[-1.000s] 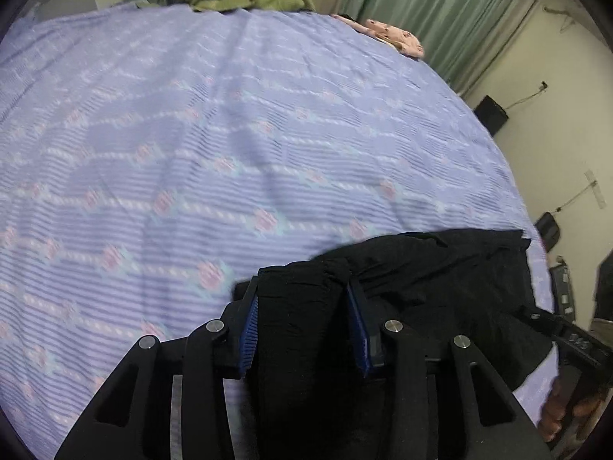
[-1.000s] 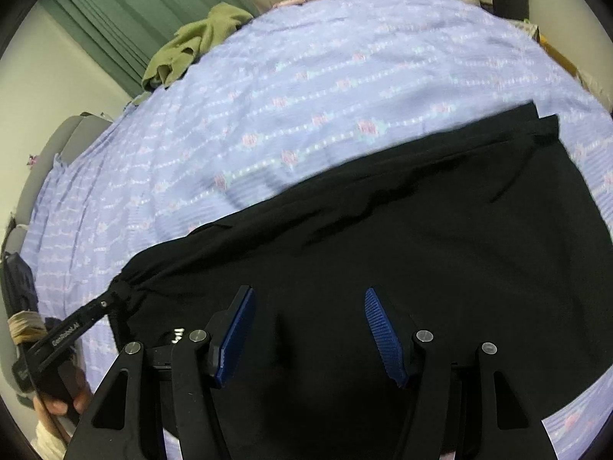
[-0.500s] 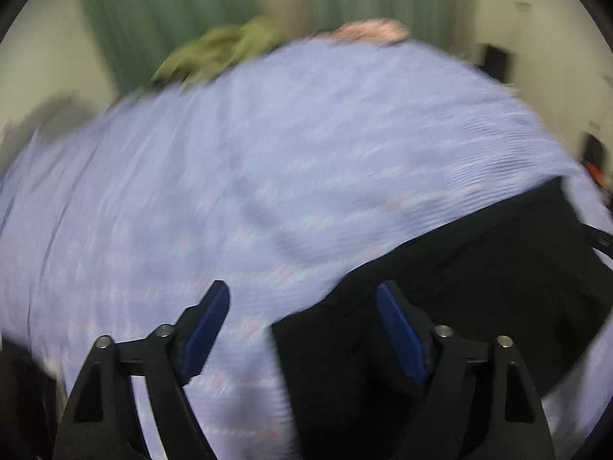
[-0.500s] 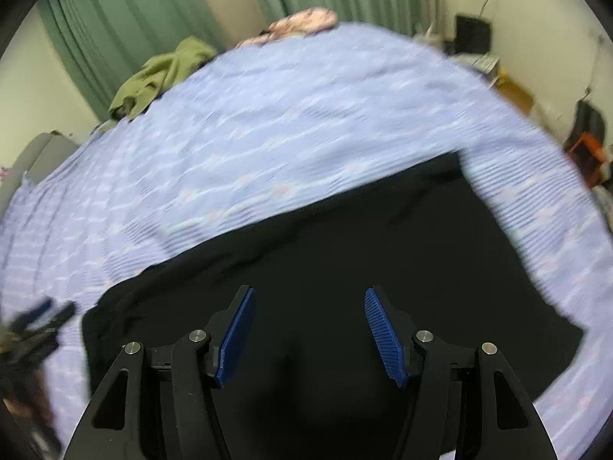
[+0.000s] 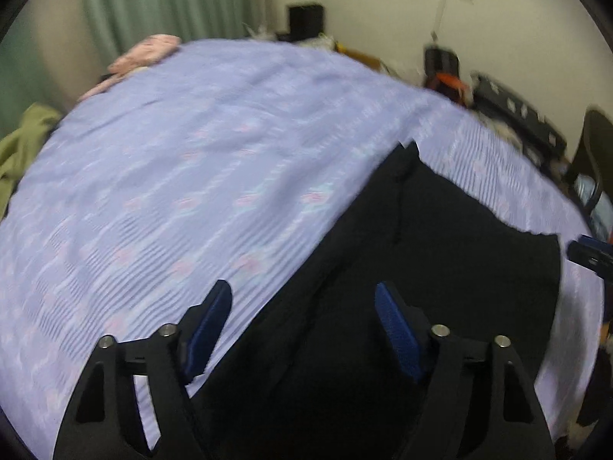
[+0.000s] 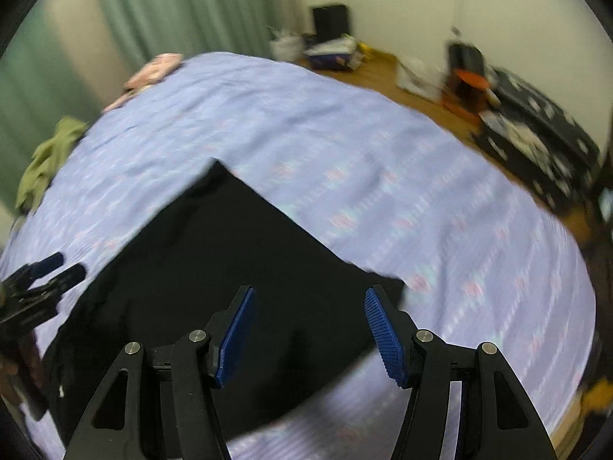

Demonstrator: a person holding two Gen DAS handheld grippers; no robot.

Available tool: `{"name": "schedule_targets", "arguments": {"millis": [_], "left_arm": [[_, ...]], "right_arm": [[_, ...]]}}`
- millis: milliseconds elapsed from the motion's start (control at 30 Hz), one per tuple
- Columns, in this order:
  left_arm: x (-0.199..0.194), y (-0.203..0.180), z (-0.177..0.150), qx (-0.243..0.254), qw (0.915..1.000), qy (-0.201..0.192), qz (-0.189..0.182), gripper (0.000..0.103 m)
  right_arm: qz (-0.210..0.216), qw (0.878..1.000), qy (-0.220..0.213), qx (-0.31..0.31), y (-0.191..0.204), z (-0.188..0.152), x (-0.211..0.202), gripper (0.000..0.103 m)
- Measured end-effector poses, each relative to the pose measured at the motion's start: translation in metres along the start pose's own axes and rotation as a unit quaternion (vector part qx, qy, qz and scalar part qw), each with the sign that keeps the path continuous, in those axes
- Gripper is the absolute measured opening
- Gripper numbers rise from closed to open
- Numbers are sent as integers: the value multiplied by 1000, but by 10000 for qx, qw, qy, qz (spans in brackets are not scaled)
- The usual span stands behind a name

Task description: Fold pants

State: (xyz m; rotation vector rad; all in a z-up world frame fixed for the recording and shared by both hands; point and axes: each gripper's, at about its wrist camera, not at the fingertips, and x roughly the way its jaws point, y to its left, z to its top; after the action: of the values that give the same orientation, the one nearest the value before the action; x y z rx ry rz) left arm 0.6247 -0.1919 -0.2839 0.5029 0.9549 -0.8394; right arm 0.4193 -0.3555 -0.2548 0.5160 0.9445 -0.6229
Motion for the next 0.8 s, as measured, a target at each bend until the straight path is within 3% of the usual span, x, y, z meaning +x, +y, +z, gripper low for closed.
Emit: {"name": "schedule_targets", "arguments": {"millis": [167,267,300,333,367,433,567,667,700,767,800], "left_arm": [[39,-30,23,263,9995,85,144,69],[56,-31,27,246,9992,231,223,50],[62,-34,28,292,9988,285,264,37],[69,-38,28,330,9984,349,307,18],[73,-39,28,325,9982,391,314,9],[73,-41,32,252,9982,308,451,4],[71,-40,48,15,9983,16,589,3],[79,-52,55,286,9959,141,850,4],[73,-56,57,242,9966,117,775,4],[53,-62,56,81,9982,-80,583,18],[36,-66,50,-39,9988,-256,412,40]], "right_arm": [[-112,9962,92,859,-29,-15,6,61],[-113,9913,211,1294,-38,-23,12,61],[-53,9901,285,1377,-39,-27,14,61],[-8,9899,351,1376,-39,-29,19,61],[20,9901,367,1354,-38,-31,20,61],[93,9902,388,1338,-39,-33,26,61],[72,9898,316,1388,-45,-32,31,61],[43,9898,347,1378,-49,-31,35,61],[60,9896,352,1393,-51,-30,35,61],[131,9889,313,1444,-54,-32,28,61],[168,9886,275,1469,-57,-32,23,61]]}}
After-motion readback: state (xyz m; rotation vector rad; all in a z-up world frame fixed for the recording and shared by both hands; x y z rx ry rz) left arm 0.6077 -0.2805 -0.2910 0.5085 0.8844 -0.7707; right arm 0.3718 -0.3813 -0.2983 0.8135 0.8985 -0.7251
